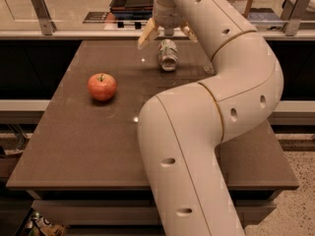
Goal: Place 7up can upright
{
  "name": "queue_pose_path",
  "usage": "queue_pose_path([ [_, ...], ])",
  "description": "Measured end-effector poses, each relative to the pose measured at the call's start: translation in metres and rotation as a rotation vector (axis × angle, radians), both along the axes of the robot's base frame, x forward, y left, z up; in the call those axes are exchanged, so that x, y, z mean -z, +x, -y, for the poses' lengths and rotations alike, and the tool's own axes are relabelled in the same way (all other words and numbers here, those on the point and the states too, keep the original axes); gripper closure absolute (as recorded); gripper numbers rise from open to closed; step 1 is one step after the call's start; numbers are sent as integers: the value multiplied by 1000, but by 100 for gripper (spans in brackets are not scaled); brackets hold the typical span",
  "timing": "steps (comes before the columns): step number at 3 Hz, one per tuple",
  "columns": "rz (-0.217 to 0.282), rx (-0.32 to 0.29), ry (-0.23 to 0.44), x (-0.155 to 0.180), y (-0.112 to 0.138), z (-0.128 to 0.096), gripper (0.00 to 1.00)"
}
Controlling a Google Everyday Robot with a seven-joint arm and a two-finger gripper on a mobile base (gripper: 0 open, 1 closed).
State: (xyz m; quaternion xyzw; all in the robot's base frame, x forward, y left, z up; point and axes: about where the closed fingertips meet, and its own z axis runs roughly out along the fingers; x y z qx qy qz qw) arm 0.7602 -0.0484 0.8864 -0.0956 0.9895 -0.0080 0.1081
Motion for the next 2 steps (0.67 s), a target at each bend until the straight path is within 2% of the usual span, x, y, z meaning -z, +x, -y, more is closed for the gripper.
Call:
queue_pose_path([
  [2, -27, 19, 11, 14, 2, 4, 0],
])
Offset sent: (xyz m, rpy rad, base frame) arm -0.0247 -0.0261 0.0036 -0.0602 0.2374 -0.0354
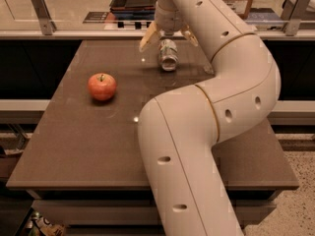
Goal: Place 7up can upright
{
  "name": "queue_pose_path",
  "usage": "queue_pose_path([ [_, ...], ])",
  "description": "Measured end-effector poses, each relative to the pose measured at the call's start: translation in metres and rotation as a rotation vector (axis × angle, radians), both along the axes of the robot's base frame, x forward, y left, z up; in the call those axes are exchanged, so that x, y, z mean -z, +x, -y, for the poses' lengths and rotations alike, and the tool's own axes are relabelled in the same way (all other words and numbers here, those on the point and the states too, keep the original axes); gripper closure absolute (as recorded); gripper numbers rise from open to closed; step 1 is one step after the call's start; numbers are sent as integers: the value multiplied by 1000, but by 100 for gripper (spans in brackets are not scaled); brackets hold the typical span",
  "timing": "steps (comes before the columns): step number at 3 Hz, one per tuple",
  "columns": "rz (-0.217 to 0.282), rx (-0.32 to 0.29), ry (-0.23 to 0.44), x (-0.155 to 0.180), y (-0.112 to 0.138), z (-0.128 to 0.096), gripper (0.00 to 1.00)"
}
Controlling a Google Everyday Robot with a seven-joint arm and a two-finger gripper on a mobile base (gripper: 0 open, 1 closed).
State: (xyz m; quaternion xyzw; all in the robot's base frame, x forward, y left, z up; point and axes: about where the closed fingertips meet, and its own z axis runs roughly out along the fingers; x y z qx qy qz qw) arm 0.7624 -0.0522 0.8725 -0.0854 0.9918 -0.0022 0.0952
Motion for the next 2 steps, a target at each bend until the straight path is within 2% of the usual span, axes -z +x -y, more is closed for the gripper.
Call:
queue_pose_path([
  [2, -20, -6, -8, 8, 0, -5, 0],
])
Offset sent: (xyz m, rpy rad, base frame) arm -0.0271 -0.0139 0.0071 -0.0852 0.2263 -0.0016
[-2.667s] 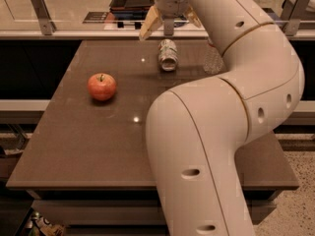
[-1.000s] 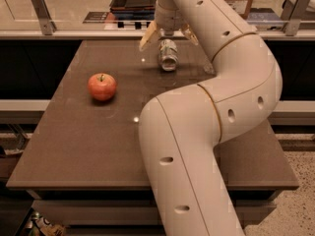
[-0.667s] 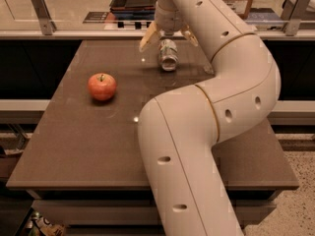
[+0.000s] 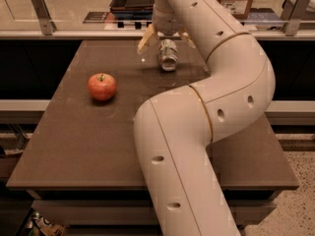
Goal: Place 7up can upright
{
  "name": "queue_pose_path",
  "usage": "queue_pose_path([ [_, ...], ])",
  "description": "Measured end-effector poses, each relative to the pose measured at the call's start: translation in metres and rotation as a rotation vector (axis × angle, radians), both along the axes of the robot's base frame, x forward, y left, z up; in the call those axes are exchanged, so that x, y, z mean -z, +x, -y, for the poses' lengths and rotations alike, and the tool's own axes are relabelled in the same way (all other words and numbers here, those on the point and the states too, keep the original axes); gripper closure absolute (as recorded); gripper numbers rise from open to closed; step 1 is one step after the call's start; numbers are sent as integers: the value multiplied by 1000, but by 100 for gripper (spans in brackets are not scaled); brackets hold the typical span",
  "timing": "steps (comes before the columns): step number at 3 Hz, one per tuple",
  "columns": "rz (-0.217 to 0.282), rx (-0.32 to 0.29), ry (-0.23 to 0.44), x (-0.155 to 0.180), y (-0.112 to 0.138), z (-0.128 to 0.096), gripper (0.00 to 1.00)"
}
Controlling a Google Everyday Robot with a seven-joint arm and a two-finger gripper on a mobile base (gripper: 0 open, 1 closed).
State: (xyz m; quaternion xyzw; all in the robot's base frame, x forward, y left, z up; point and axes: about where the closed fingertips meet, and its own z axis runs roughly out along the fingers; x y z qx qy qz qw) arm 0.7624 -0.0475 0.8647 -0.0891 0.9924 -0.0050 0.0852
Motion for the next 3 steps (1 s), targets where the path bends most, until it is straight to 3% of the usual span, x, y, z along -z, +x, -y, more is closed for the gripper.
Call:
queue_pose_path([
  [3, -8, 16, 5, 6, 2, 8, 0],
])
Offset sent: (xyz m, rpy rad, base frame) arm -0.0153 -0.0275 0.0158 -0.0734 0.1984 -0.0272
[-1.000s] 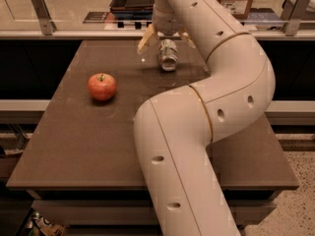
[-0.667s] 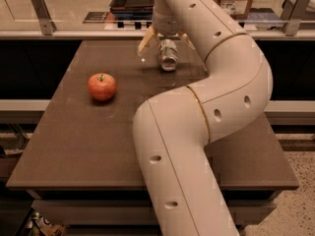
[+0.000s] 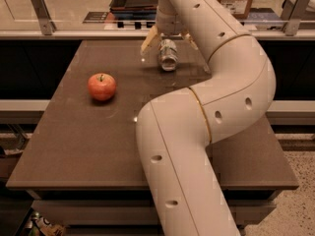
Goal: Place 7up can upright
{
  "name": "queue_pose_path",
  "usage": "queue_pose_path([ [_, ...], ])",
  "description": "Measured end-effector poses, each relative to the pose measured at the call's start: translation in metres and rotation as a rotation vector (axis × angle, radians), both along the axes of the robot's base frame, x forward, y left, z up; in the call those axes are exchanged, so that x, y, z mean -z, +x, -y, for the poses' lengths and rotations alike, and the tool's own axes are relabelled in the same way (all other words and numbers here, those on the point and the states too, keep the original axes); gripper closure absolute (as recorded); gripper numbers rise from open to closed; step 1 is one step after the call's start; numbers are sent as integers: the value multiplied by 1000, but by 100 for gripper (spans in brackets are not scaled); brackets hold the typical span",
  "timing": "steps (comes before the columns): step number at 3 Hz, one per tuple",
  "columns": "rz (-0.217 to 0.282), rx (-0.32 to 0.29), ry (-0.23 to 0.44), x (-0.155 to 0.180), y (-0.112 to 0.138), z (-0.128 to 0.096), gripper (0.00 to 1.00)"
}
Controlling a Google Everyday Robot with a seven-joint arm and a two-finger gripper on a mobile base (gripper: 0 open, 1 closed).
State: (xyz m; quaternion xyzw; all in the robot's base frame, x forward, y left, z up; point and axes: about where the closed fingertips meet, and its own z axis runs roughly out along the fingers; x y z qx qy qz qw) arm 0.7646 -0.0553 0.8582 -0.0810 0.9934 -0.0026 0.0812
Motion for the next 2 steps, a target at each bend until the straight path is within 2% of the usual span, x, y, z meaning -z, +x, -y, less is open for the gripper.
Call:
queue_pose_path([
  [2, 6, -12, 3, 4, 5, -3, 0],
])
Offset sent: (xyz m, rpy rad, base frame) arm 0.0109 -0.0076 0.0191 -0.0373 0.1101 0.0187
